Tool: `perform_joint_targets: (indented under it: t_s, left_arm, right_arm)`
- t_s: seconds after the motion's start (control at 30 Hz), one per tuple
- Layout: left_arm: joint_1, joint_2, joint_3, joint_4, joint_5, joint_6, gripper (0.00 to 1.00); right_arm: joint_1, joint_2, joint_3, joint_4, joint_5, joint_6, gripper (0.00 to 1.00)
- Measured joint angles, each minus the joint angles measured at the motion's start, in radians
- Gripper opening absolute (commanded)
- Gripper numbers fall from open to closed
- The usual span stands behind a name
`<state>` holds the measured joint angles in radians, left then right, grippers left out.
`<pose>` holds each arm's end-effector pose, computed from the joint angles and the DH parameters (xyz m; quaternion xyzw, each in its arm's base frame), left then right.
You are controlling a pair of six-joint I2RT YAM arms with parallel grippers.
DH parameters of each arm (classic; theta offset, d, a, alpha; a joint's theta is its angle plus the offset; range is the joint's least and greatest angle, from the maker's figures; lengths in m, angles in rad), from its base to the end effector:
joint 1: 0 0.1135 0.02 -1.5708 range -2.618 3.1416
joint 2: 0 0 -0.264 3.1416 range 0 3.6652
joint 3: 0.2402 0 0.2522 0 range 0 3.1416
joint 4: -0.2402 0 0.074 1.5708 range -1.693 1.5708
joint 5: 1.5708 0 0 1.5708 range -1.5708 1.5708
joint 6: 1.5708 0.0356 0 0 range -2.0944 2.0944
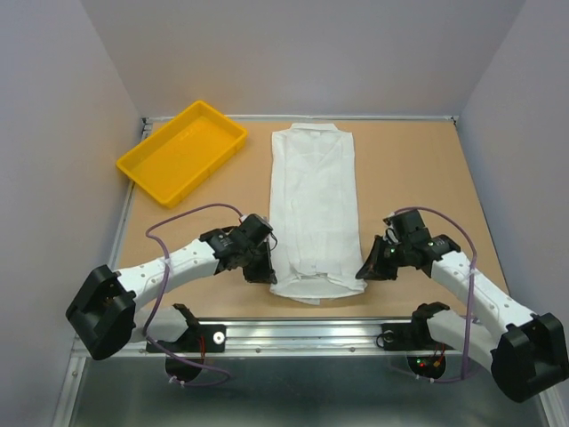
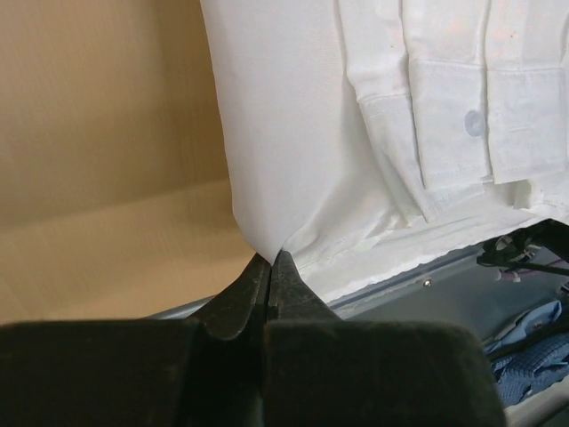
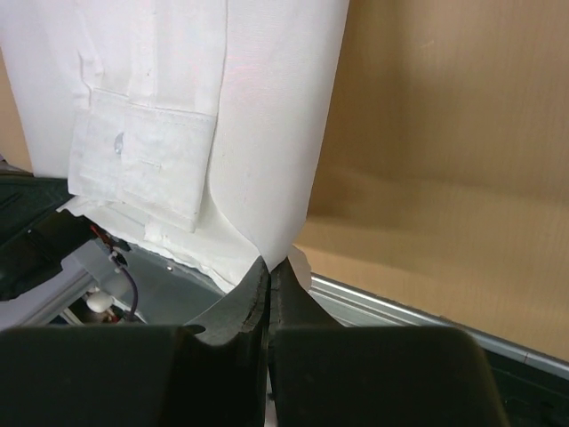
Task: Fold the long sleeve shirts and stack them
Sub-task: Fold the shirt
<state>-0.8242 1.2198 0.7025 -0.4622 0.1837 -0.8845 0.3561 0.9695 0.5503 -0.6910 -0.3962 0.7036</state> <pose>0.1532 -0.1751 0.2019 -0.0020 0.9530 -0.2764 0.1244 0.1511 0.0709 0.1906 0.1208 0.9479 0.2784 0.0963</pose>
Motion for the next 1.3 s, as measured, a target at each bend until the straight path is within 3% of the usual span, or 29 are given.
perform_joint_targets:
  t_s: [0.17,0.43,0.8,1.3]
  left_arm:
    - [0.014,0.018,0.072,-0.05,-0.018,0.006,0.01]
    - [0.159,0.107,0.265,-0.051,-0.073,0.075,0.01]
    - [0.316,0.373,0.541,-0.006,-0.11,0.219,0.01]
    - [0.398,0.682,0.802,0.083,-0.082,0.357,0.05]
  right_arm:
    - [0.0,0.035,0.114,-0.04,0.034,0.0,0.01]
    - [-0.001,0.229,0.372,-0.029,0.12,-0.023,0.01]
    - [-0.009,0.573,0.721,-0.019,0.19,-0.1,0.01]
    - [-0.087,0.825,0.838,0.037,0.206,-0.133,0.01]
